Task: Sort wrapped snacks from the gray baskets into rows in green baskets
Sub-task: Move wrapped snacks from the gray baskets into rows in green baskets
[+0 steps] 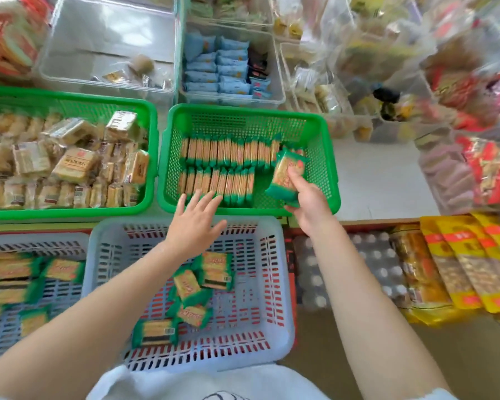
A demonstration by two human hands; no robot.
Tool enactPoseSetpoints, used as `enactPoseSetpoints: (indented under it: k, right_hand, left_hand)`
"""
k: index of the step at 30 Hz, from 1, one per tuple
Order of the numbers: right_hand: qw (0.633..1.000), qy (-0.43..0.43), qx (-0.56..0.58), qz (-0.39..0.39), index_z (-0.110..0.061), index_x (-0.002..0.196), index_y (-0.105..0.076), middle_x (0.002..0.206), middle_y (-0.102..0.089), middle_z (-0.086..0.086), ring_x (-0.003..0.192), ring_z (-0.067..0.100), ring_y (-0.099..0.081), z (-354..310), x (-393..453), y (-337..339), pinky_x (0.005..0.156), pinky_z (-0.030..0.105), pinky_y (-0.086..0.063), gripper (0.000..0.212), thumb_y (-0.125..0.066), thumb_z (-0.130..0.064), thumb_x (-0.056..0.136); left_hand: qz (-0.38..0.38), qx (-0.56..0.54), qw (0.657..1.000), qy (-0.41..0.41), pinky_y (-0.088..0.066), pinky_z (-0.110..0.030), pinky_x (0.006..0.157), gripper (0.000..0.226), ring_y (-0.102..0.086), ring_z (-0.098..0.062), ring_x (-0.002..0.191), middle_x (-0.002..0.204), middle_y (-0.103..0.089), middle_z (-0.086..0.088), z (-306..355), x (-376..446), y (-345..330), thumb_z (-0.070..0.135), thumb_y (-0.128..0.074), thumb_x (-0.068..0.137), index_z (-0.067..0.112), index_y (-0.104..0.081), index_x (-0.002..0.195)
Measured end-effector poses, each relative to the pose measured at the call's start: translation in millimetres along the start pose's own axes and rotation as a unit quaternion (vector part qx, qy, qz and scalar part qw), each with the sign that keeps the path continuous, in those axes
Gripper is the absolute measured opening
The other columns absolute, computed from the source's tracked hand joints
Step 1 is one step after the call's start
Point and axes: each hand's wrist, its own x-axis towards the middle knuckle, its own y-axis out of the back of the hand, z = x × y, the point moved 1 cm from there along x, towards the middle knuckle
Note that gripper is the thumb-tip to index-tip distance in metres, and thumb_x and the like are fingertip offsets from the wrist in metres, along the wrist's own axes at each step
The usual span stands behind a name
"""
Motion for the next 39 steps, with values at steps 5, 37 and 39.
enactPoseSetpoints:
  k: [5, 37, 39]
  right_hand:
    - [0.921, -0.004, -0.383, 0.069, -0.002, 0.149, -0.033, 0.144, -0.050, 0.013, 0.122, 0.030, -0.053, -10.2, 77.3, 2.9, 0.096, 0.036, -0.043, 0.082, -0.068, -0.046, 0.090]
    - [0.781, 0.062, -0.587, -0.202, -0.017, 0.154, -0.031, 0.156, -0.033, 0.008, 0.142, 0.029, -0.031, 224.0, 16.7, -47.3, 0.114, 0.043, -0.034, 0.074, -0.068, -0.034, 0.093]
    - [0.757, 0.088, -0.620, -0.184, -0.016, 0.152, -0.035, 0.155, -0.037, 0.009, 0.141, 0.032, -0.031, 233.4, 22.0, -53.3, 0.114, 0.045, -0.034, 0.070, -0.067, -0.038, 0.093]
  left_hand:
    - [-0.002, 0.001, 0.999, 0.038, 0.005, -0.043, 0.123, 0.065, -0.008, -0.018, 0.154, 0.165, -0.022, 0.006, -11.0, 7.8, -24.4, 0.064, -0.018, 0.100, 0.035, -0.020, 0.158]
    - [-0.089, -0.179, 0.921, 0.334, -0.055, -0.038, 0.077, 0.091, -0.059, -0.028, 0.121, 0.148, -0.048, -0.007, -57.9, -95.9, -137.1, 0.052, -0.069, 0.088, 0.023, -0.017, 0.158]
    - [-0.066, -0.206, 0.905, 0.366, -0.052, -0.037, 0.080, 0.098, -0.056, -0.028, 0.126, 0.150, -0.047, -0.007, -57.4, -93.7, -141.2, 0.051, -0.074, 0.084, 0.022, -0.017, 0.158]
